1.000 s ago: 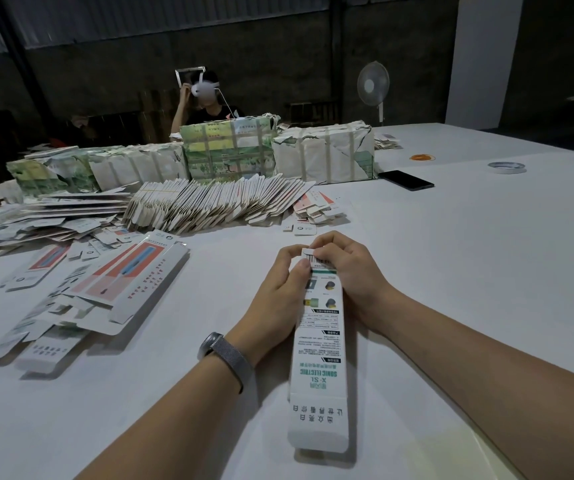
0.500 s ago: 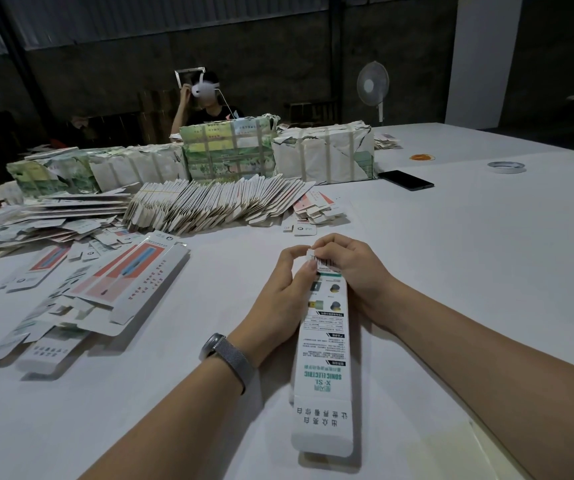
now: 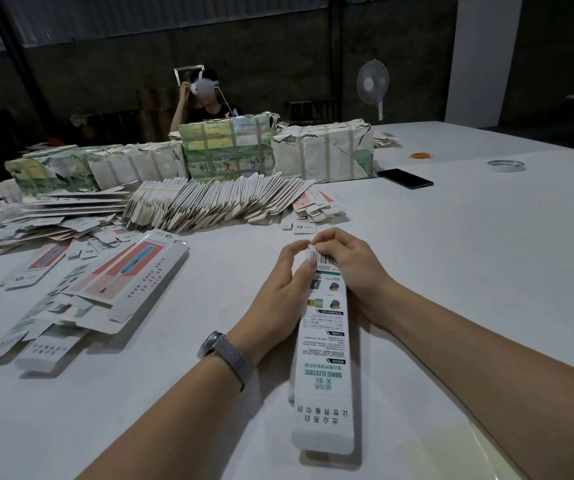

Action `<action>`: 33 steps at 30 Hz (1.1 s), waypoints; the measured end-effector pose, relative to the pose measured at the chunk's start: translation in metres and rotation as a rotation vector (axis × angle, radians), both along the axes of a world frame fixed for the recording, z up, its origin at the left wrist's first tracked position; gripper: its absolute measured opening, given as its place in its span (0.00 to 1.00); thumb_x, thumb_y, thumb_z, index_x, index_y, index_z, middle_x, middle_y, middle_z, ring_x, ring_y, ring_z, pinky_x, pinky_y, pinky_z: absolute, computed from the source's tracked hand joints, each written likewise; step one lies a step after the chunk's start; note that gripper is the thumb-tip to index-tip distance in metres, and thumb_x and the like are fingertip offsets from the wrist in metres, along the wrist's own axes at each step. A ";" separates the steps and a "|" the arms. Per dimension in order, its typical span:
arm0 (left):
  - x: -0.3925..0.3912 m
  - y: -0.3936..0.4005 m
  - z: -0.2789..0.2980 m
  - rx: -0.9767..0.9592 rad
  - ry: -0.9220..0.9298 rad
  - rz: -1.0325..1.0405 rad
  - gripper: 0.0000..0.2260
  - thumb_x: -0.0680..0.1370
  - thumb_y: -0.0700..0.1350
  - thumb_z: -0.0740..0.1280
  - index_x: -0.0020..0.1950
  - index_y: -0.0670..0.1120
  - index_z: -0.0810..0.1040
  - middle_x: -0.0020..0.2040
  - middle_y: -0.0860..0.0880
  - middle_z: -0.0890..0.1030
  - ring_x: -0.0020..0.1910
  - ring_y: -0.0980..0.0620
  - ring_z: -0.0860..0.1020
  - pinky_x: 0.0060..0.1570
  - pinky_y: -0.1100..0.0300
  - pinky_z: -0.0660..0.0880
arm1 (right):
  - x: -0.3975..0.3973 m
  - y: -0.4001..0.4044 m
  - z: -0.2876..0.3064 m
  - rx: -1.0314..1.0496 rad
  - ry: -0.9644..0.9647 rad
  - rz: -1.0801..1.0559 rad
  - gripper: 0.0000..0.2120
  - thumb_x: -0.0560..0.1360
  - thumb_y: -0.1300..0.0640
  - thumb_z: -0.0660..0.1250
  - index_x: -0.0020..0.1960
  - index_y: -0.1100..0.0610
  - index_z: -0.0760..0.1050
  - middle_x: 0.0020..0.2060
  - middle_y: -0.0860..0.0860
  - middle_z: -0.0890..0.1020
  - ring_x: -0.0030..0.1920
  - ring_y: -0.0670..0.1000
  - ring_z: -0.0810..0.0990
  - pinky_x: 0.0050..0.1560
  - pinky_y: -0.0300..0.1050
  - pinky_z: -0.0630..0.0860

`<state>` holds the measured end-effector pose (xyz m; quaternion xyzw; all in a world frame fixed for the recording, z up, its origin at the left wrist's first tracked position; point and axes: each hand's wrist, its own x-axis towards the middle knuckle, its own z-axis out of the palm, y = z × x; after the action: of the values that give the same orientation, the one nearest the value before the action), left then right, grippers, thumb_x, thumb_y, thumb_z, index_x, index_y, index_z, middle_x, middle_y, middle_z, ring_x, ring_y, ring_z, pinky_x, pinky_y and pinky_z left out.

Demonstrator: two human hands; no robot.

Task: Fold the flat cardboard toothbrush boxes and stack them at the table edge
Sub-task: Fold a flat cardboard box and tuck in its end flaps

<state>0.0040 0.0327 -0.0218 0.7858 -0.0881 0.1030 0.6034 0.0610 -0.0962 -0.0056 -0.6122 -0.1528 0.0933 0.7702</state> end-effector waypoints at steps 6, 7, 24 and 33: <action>-0.001 -0.001 0.000 -0.017 0.000 0.003 0.08 0.86 0.50 0.58 0.63 0.61 0.67 0.44 0.50 0.84 0.39 0.55 0.82 0.43 0.58 0.77 | -0.002 -0.003 -0.001 0.010 -0.027 0.042 0.10 0.81 0.63 0.61 0.43 0.55 0.76 0.34 0.53 0.79 0.30 0.51 0.78 0.31 0.42 0.76; -0.001 -0.001 0.000 -0.026 0.000 0.006 0.07 0.86 0.50 0.58 0.63 0.60 0.67 0.44 0.49 0.84 0.39 0.54 0.82 0.43 0.57 0.77 | -0.002 -0.003 -0.001 0.005 -0.031 0.037 0.09 0.81 0.62 0.60 0.45 0.56 0.76 0.34 0.53 0.79 0.31 0.51 0.78 0.32 0.43 0.76; -0.001 0.001 0.006 -0.237 0.001 0.140 0.06 0.86 0.48 0.58 0.63 0.53 0.67 0.43 0.47 0.85 0.36 0.51 0.83 0.38 0.54 0.79 | -0.002 -0.004 -0.005 0.001 -0.041 0.063 0.04 0.82 0.59 0.61 0.50 0.51 0.71 0.35 0.55 0.85 0.31 0.50 0.82 0.23 0.35 0.70; -0.003 0.001 0.006 -0.271 0.011 0.093 0.07 0.86 0.49 0.58 0.64 0.54 0.67 0.43 0.49 0.87 0.38 0.51 0.85 0.35 0.58 0.80 | 0.000 -0.003 -0.006 0.019 -0.029 0.048 0.08 0.82 0.57 0.63 0.45 0.47 0.73 0.37 0.57 0.85 0.32 0.51 0.82 0.24 0.37 0.72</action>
<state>0.0013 0.0336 -0.0156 0.7010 -0.0334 0.1377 0.6990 0.0610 -0.0996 -0.0119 -0.6024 -0.1793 0.1015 0.7712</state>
